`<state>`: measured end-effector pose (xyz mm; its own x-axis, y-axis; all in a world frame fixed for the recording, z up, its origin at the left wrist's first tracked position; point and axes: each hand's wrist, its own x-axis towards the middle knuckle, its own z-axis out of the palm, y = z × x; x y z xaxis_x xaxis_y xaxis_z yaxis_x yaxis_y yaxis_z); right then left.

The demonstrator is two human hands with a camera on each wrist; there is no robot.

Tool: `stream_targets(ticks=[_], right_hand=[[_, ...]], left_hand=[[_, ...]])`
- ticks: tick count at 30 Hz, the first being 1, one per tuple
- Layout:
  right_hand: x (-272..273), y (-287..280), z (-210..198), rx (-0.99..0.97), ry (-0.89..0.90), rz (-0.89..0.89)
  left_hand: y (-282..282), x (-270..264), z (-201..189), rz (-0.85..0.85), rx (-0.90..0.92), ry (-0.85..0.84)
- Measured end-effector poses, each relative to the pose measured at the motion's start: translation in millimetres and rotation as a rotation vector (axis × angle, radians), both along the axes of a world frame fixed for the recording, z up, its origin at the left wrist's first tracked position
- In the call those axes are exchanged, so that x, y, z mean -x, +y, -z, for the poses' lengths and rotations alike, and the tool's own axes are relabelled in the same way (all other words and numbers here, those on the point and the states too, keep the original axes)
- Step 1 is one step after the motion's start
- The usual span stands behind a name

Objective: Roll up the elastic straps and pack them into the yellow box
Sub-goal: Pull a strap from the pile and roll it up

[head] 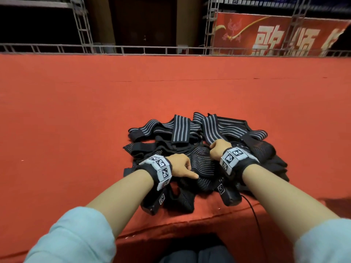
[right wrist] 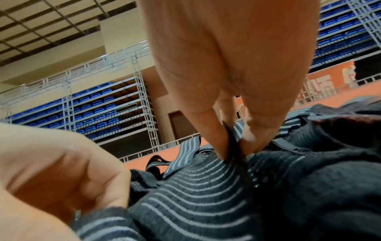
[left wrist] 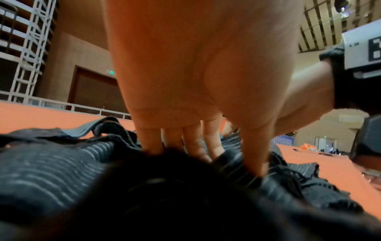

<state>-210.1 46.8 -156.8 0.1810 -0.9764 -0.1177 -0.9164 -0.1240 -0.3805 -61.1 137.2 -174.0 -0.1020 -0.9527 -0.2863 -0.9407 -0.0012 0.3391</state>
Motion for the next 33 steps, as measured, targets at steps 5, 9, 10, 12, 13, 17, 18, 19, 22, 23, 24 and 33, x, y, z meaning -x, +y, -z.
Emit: stream_targets(ticks=[5,9,10,12,13,17,18,19,22,23,24,33], right_hand=[[22,6,5,-0.066,-0.264,0.108],[48,7,-10,0.096,-0.476,0.114],[53,5,-13,0.135,-0.534,0.129],[58,4,-16,0.165,-0.618,0.138],[60,6,-17,0.149,-0.617,0.131],[60,12,-5,0.043,-0.400,0.018],[58,12,0,0.063,-0.350,0.010],[55,16,0,0.102,-0.307,0.004],[36,32,-17,0.215,-0.382,-0.167],[27,41,-27,0.183,-0.429,-0.259],[18,47,-36,0.122,-0.470,-0.341],[-32,49,-38,-0.450,-1.022,-0.100]], left_hand=[[9,1,-17,-0.038,0.105,0.016],[18,-21,-39,-0.326,0.374,0.329],[20,-26,-45,-0.391,0.434,0.411],[23,-33,-54,-0.513,0.523,0.549],[24,-36,-58,-0.569,0.551,0.629],[27,-38,-65,-0.646,0.531,0.944],[28,-37,-66,-0.629,0.529,0.991],[28,-36,-66,-0.609,0.538,1.025],[28,-29,-67,-0.576,0.522,1.048],[27,-27,-67,-0.561,0.502,1.053],[27,-25,-67,-0.537,0.480,1.061],[34,-19,-73,-0.397,0.425,1.124]])
